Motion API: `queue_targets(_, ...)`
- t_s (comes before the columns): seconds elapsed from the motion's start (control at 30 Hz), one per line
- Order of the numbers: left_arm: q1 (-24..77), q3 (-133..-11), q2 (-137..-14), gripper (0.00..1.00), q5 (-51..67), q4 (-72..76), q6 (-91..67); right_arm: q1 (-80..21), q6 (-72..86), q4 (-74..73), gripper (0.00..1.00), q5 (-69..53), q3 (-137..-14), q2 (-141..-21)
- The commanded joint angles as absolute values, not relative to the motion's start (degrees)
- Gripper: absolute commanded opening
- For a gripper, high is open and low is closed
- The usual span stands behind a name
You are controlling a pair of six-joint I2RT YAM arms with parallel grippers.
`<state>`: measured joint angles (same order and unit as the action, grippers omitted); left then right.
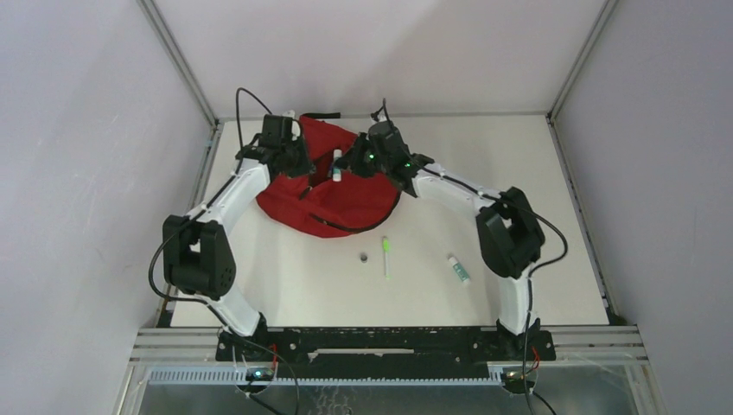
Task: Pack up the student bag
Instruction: Place the stationery in the student bag, then pick up the stationery from the center of the board.
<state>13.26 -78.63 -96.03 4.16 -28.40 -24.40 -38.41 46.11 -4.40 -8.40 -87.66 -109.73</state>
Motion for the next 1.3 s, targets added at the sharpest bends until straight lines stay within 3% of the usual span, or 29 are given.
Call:
queue_targets(0.0, 13.1, -78.5, -91.8, 0.00, 5.7, -27.7, -24.0, -38.3, 54.4, 0.9, 0.11, -11.5, -95.8, -116.5)
queue_targets(0.27, 13.1, -78.5, -90.4, 0.00, 5.7, -27.6, -23.3, -37.7, 56.1, -2.8, 0.19, -13.1, -105.4, -125.7)
queue_targets(0.4, 13.0, -78.3, -90.4, 0.00, 5.8, -27.4, -23.5, -38.2, 54.1, -6.4, 0.53, -12.1, -108.8, -126.6)
queue_targets(0.5, 13.0, -78.3, -91.1, 0.00, 6.0, -27.5, -23.7, -38.7, 52.0, -7.7, 0.62, -11.0, -107.9, -124.0)
queue_targets(0.67, 12.9, -78.0, -91.5, 0.00, 6.4, -27.7, -24.4, -38.9, 48.1, -6.3, 0.63, -9.5, -98.5, -115.0)
queue_targets(0.83, 12.9, -77.5, -92.4, 0.00, 5.9, -26.9, -25.0, -40.0, 44.5, 1.7, 0.61, -2.6, -77.3, -97.4)
queue_targets(0.93, 12.9, -77.2, -93.4, 0.00, 6.8, -26.4, -25.7, -43.5, 39.5, -2.7, 0.60, 3.8, -70.6, -91.7)
queue_targets(1.17, 12.8, -77.0, -93.9, 0.00, 8.6, -25.4, -26.6, -51.5, 33.7, -9.4, 0.54, 9.6, -61.2, -90.6)
queue_targets(1.27, 12.8, -77.0, -94.0, 0.00, 8.6, -25.5, -26.1, -54.6, 30.3, -10.1, 0.58, 9.6, -60.0, -93.6)
